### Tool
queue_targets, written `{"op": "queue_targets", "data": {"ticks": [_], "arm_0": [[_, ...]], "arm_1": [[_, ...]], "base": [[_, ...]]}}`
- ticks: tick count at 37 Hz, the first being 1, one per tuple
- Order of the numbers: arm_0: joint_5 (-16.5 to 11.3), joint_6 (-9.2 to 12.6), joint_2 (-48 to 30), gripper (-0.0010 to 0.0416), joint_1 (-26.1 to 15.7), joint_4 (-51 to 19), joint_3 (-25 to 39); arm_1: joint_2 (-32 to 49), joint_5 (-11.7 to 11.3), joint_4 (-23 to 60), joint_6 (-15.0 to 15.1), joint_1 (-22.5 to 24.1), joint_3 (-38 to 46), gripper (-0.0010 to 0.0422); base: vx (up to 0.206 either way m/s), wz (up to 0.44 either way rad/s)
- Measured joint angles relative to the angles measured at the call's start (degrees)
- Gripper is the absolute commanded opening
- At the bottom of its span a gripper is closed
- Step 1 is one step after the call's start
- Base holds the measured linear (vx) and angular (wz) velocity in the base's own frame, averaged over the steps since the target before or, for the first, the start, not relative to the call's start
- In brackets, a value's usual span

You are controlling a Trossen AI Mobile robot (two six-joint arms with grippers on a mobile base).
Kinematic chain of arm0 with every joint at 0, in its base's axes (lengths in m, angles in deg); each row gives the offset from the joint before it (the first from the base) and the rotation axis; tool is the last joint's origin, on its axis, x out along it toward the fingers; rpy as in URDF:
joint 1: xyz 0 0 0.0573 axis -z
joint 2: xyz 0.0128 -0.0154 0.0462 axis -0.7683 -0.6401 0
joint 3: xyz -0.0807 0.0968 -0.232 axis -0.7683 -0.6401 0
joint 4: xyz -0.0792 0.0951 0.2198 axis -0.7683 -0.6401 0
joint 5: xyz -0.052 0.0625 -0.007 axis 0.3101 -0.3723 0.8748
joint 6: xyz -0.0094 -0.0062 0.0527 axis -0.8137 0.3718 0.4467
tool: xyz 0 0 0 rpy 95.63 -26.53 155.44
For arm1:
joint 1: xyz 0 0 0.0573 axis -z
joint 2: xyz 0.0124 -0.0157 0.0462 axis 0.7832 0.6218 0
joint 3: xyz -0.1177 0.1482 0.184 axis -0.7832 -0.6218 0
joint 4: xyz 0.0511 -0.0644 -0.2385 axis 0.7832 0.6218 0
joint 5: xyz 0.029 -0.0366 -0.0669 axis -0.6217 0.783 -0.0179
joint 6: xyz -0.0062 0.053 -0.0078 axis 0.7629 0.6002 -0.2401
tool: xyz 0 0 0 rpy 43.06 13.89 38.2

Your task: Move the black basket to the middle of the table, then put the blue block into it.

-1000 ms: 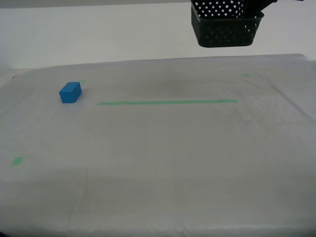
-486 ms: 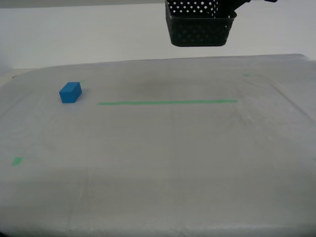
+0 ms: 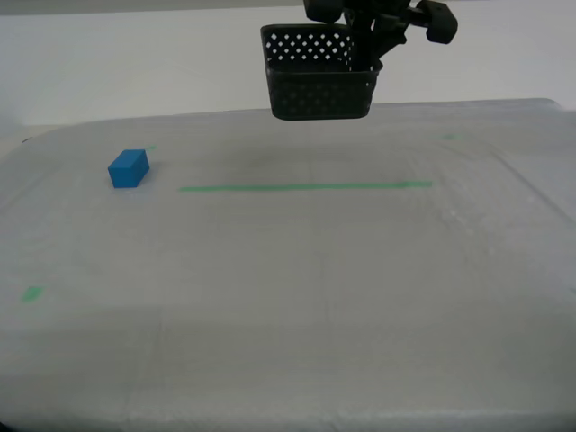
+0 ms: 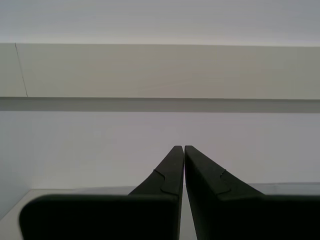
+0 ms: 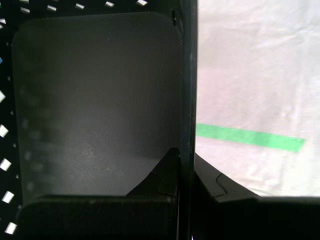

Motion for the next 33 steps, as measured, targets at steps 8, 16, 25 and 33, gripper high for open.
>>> {"op": "queue_targets", "data": {"ticks": [8, 16, 25, 33], "arm_0": [[0.0, 0.7, -5.3, 0.0000, -0.2, 0.1, 3.3], [0.0, 1.0, -11.8, 0.0000, -0.4, 0.0, 7.6], [-0.2, 1.6, -18.0, 0.0000, -0.6, -0.4, 11.0], [-0.2, 2.6, -20.3, 0.0000, -0.7, 1.2, 9.7]], "arm_1": [[0.0, 0.0, 0.0, 0.0, 0.0, 0.0, 0.0000], [0.0, 0.0, 0.0, 0.0, 0.0, 0.0, 0.0000], [0.0, 0.0, 0.0, 0.0, 0.0, 0.0, 0.0000], [0.0, 0.0, 0.0, 0.0, 0.0, 0.0, 0.0000]], "base": [[0.000, 0.000], [0.000, 0.000], [0.000, 0.000], [0.000, 0.000]]}}
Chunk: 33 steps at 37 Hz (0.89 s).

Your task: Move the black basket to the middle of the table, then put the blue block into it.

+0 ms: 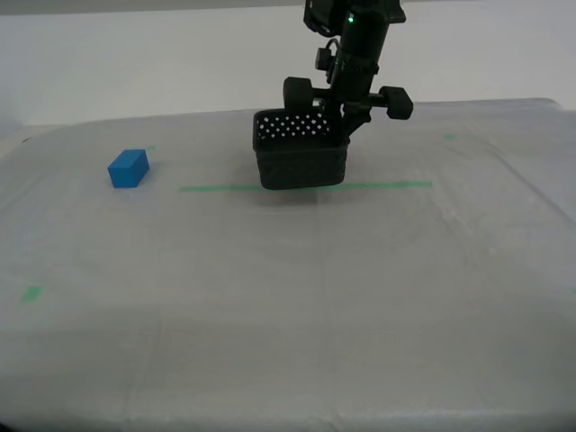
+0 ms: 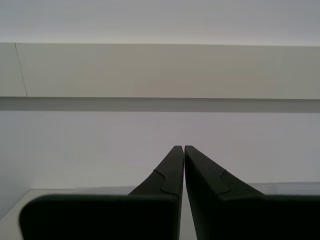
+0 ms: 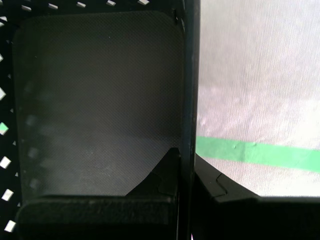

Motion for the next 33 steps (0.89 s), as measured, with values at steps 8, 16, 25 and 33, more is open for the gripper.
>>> {"op": "queue_targets", "data": {"ticks": [8, 16, 25, 33], "arm_0": [[0.0, 0.8, -0.5, 0.0000, 0.0, 3.7, -3.4], [0.0, 1.0, -0.5, 0.0000, 0.0, 7.8, -7.9], [0.1, 1.1, -0.5, 0.0000, 0.0, 9.9, -9.7], [1.2, 1.1, -0.5, 0.0000, 0.0, 10.6, -10.3]], "arm_1": [[0.0, 0.0, 0.0, 0.0, 0.0, 0.0, 0.0000], [0.0, 0.0, 0.0, 0.0, 0.0, 0.0, 0.0000], [0.0, 0.0, 0.0, 0.0, 0.0, 0.0, 0.0000], [0.0, 0.0, 0.0, 0.0, 0.0, 0.0, 0.0000]], "base": [[0.000, 0.000], [0.000, 0.000], [0.000, 0.000], [0.000, 0.000]]}}
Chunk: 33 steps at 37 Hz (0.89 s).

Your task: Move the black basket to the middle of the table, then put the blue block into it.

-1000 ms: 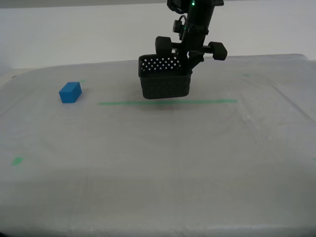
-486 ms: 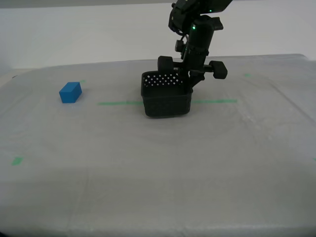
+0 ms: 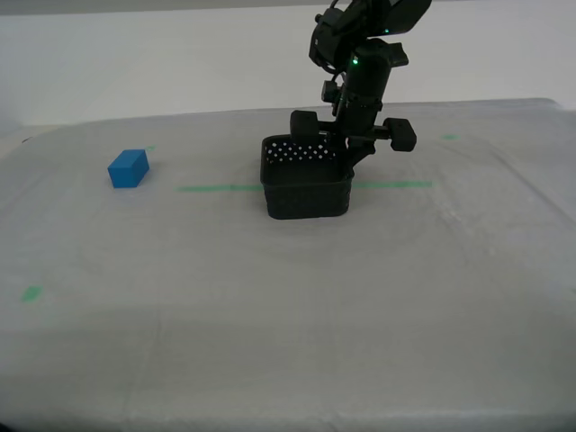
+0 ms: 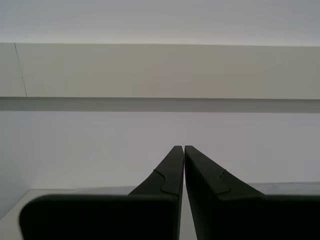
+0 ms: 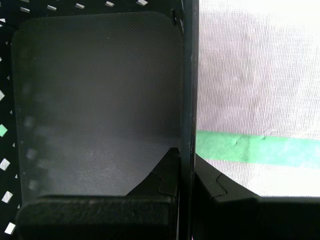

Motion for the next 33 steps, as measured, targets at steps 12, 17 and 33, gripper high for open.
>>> {"op": "queue_targets", "data": {"ticks": [12, 17, 33], "arm_0": [[0.1, 0.0, 0.0, 0.0005, 0.0, 0.2, 0.0], [0.2, 0.0, 0.0, 0.0024, 0.0, 0.2, 0.0], [0.2, 0.0, 0.0, 0.0122, 0.0, -0.1, 0.0]], "arm_1": [[0.0, 0.0, 0.0, 0.0, 0.0, 0.0, 0.0000], [0.0, 0.0, 0.0, 0.0, 0.0, 0.0, 0.0000], [0.0, 0.0, 0.0, 0.0, 0.0, 0.0, 0.0000]], "base": [[0.000, 0.000], [0.000, 0.000], [0.000, 0.000]]}}
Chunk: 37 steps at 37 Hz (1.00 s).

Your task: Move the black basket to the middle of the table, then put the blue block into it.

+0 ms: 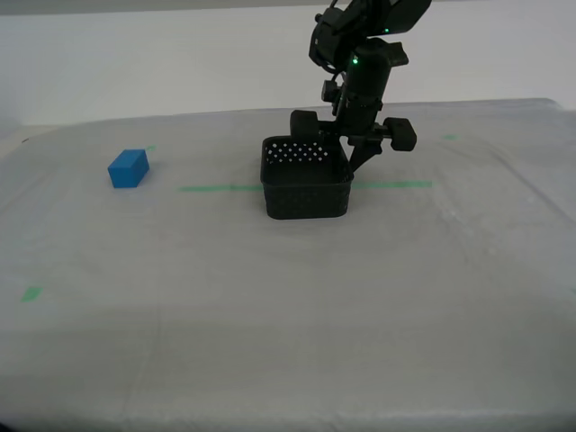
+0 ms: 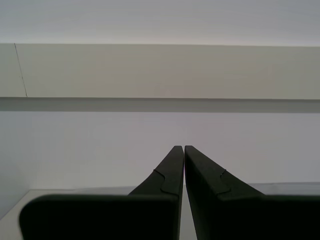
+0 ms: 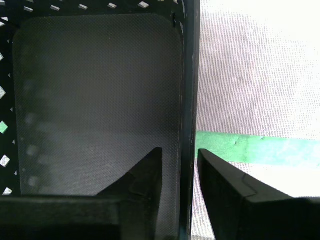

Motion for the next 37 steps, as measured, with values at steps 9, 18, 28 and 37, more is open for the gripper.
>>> {"op": "queue_targets", "data": {"ticks": [9, 18, 28, 37], "arm_0": [[0.0, -0.2, 0.0, 0.0218, 0.0, -0.1, 0.0], [0.0, -0.9, 1.1, 0.0330, 0.0, -0.2, 0.0], [0.0, -1.4, 2.4, 0.0398, 0.0, -1.3, 0.0], [0.0, -2.8, 2.5, 0.0401, 0.0, -5.4, 1.8]], "arm_1": [[0.0, 0.0, 0.0, 0.0, 0.0, 0.0, 0.0000], [0.0, 0.0, 0.0, 0.0, 0.0, 0.0, 0.0000], [0.0, 0.0, 0.0, 0.0, 0.0, 0.0, 0.0000], [0.0, 0.0, 0.0, 0.0, 0.0, 0.0, 0.0000]], "base": [[0.000, 0.000], [0.000, 0.000], [0.000, 0.000], [0.000, 0.000]]}}
